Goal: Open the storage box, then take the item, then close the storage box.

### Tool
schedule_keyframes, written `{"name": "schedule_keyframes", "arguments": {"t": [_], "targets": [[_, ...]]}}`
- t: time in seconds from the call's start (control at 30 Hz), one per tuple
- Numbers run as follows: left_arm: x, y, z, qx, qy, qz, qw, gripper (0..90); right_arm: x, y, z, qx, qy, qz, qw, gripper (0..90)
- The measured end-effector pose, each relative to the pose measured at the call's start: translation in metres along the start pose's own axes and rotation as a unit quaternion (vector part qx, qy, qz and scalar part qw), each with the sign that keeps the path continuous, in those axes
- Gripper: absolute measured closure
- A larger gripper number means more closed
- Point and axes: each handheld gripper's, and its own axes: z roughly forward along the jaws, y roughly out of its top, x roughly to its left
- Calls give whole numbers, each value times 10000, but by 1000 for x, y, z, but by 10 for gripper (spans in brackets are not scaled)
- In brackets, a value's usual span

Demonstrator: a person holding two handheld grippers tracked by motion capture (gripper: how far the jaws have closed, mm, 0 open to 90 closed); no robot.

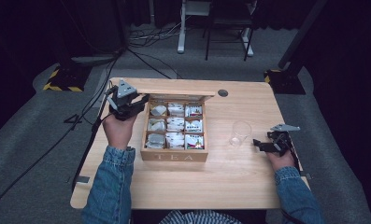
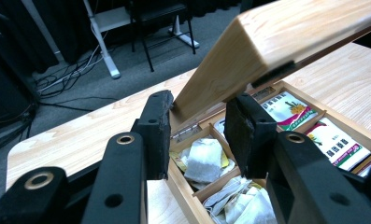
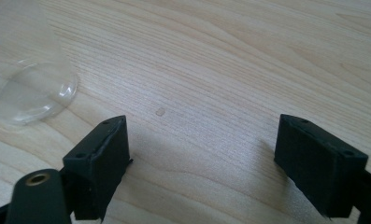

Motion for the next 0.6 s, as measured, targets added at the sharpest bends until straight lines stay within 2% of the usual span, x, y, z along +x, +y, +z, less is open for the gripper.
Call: {"name": "schedule_keyframes", "arguments": {"t": [0.43,0.6], "targets": [[-2,1,-1,50,52,53,10000,613,0,0,-1,-17,-12,27,10000,201],[-3,0,-1,67,47,85,9999,612,-2,-1,-1,-44,-32,66,10000,235]]}}
